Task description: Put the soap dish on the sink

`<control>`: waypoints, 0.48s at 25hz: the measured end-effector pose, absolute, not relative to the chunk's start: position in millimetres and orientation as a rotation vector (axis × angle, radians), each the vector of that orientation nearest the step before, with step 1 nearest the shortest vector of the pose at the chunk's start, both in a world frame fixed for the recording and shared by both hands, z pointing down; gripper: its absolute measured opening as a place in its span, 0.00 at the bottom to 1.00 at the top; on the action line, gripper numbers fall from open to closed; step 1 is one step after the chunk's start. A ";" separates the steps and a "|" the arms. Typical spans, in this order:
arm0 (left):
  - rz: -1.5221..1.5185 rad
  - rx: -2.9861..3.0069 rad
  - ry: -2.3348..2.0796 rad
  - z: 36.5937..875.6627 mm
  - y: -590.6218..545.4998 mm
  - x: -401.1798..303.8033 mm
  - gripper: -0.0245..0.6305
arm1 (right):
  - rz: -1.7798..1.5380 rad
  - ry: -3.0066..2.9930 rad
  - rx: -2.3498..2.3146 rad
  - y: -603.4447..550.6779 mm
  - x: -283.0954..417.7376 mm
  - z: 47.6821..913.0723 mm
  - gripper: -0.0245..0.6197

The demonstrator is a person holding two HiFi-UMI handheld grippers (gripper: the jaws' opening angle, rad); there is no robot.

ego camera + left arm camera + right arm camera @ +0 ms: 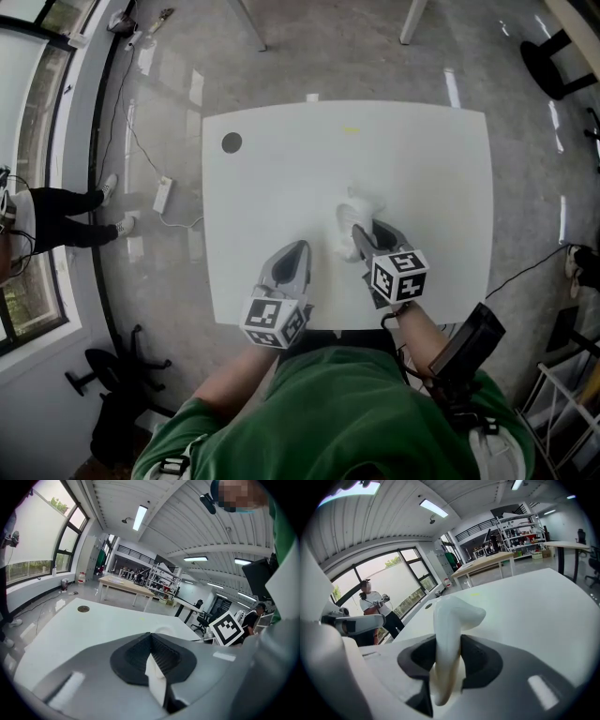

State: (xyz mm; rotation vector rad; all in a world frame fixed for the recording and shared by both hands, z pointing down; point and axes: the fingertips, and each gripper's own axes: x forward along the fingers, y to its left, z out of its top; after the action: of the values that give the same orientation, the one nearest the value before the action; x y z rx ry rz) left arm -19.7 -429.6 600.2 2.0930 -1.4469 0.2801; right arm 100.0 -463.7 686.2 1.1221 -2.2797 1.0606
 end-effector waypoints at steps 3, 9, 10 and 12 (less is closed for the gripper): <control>0.281 2.087 -1.442 604.1 -430.3 -16.5 0.05 | 1.104 -2.259 1.133 -464.9 104.4 691.0 0.25; 0.294 2.063 -1.425 617.0 -438.4 -12.3 0.05 | 1.082 -2.242 1.139 -470.5 108.8 698.3 0.26; 0.296 2.054 -1.424 619.5 -438.8 -13.0 0.05 | 1.075 -2.241 1.138 -470.4 108.3 698.6 0.26; 0.299 2.040 -1.425 622.9 -439.3 -13.7 0.05 | 1.063 -2.232 1.143 -470.3 109.7 700.0 0.27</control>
State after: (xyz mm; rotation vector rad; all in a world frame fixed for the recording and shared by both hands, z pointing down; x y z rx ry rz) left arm -13.7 -439.3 622.9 2.0397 -1.4253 0.2995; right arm 109.7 -470.3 700.0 1.1433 -2.2323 1.0626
